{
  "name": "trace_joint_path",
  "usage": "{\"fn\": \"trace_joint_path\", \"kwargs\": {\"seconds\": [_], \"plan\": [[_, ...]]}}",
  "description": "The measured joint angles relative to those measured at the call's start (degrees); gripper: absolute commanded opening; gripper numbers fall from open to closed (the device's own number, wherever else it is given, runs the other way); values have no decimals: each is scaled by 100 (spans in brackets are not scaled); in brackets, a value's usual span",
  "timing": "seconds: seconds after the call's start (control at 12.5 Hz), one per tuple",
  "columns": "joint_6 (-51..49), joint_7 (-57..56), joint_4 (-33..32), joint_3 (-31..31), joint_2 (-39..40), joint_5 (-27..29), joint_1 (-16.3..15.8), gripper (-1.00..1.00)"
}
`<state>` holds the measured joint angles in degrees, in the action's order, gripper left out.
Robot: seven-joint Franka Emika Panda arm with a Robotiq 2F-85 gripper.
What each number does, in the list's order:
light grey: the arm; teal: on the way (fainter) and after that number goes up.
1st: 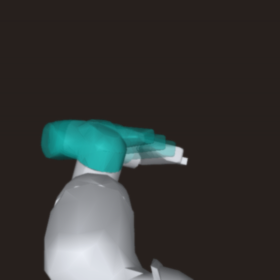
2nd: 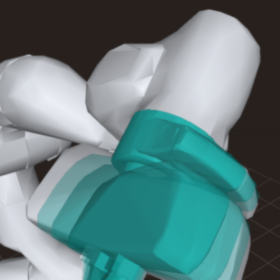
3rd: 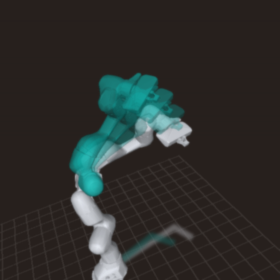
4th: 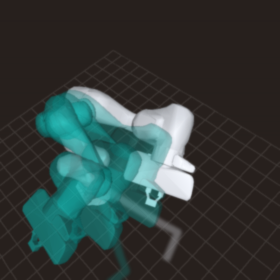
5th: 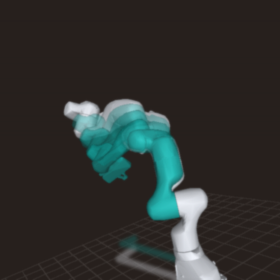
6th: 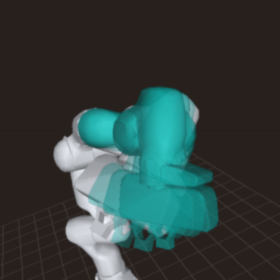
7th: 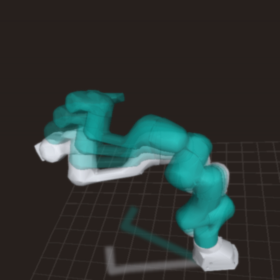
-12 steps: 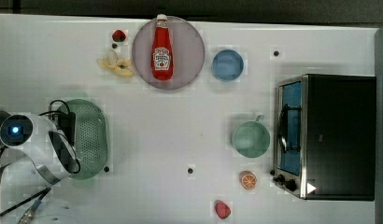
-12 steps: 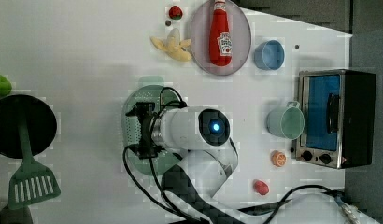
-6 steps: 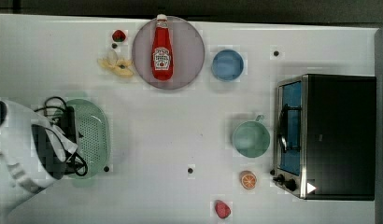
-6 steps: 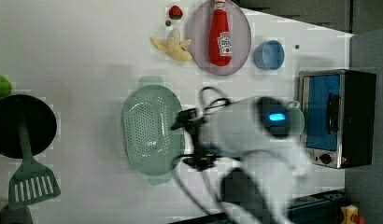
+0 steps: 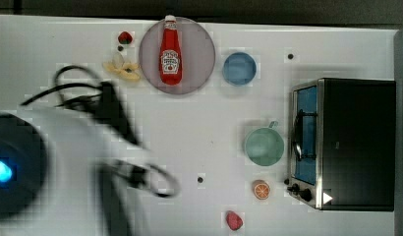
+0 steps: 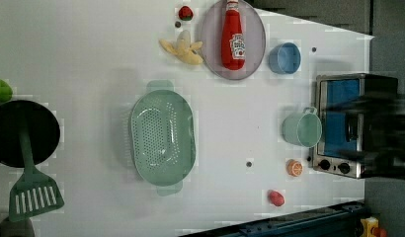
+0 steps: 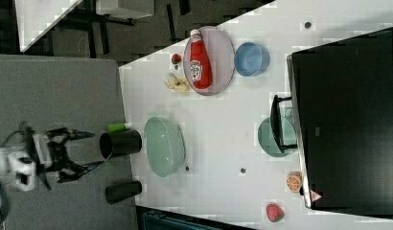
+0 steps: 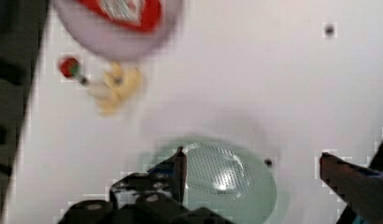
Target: Drag strainer right to left.
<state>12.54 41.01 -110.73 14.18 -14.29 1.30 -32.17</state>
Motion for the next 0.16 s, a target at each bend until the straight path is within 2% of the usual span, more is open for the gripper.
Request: {"fn": "trace_joint_path", "kwargs": {"seconds": [0.16], "plan": [[-446,-1018,190,535,-546,-581,207,100]]}}
